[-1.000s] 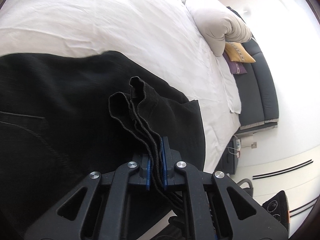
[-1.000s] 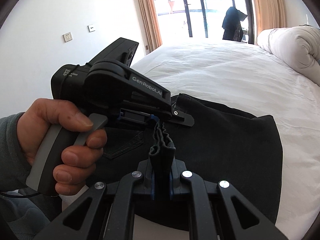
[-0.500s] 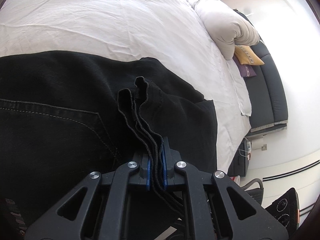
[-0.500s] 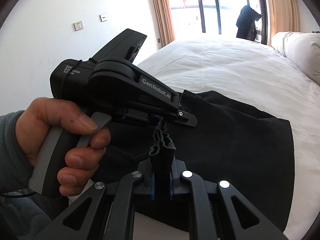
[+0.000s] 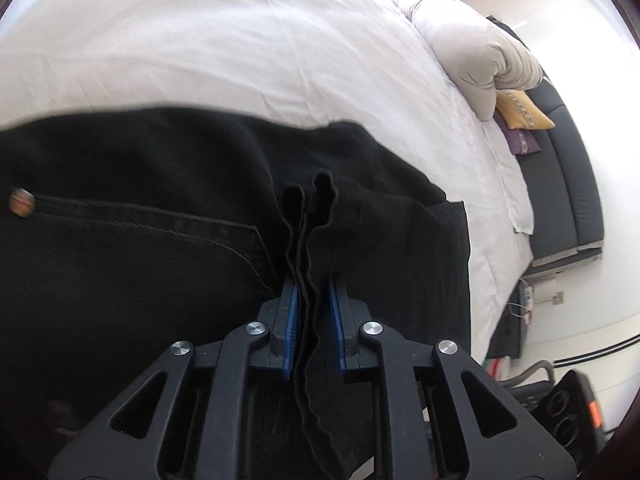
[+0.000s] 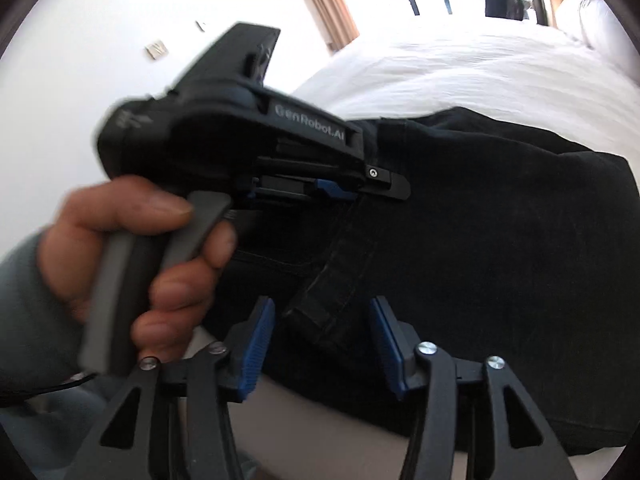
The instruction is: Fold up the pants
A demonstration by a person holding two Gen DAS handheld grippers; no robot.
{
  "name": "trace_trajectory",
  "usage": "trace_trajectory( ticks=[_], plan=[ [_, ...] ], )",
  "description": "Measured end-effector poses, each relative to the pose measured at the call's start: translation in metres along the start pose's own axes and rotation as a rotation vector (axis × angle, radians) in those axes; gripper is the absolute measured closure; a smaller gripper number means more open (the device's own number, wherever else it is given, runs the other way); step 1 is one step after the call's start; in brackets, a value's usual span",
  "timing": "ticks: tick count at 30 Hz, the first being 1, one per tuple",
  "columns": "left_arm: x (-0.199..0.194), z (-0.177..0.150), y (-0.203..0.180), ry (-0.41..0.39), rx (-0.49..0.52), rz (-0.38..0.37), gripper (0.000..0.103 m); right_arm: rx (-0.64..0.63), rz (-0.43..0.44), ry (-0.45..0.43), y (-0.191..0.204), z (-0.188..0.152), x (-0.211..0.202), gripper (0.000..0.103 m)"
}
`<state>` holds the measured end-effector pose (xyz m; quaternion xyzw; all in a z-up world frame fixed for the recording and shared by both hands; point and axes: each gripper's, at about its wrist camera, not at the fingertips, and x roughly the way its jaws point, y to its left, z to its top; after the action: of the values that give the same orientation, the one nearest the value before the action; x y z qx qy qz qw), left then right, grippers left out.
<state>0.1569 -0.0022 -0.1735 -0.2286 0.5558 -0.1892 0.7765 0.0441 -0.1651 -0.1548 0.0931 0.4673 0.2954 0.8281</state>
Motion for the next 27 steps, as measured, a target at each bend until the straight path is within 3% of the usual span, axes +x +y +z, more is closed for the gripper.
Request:
trace_trajectory(
  ticks=[3, 8, 11, 15, 21, 27],
  plan=[
    [-0.024, 0.002, -0.016, -0.069, 0.07, 0.037, 0.088, 0.032, 0.088, -0.072, -0.019, 0.005, -0.044, 0.049],
    [-0.018, -0.015, -0.066, -0.062, 0.208, -0.063, 0.088, 0.146, 0.139, -0.131, -0.107, 0.034, -0.097, 0.049],
    [0.01, -0.029, -0.078, -0.008, 0.238, -0.066, 0.088, 0.244, 0.22, -0.112, -0.165, 0.056, -0.096, 0.049],
    [0.04, -0.044, -0.07, 0.069, 0.232, -0.032, 0.088, 0.32, 0.288, -0.075, -0.214, 0.078, -0.072, 0.049],
    [0.049, -0.048, -0.065, 0.069, 0.23, -0.027, 0.088, 0.411, 0.294, 0.029, -0.249, 0.064, -0.024, 0.052],
    [0.055, -0.049, -0.065, 0.061, 0.23, -0.042, 0.088, 0.411, 0.357, 0.028, -0.238, 0.024, -0.051, 0.052]
  ],
)
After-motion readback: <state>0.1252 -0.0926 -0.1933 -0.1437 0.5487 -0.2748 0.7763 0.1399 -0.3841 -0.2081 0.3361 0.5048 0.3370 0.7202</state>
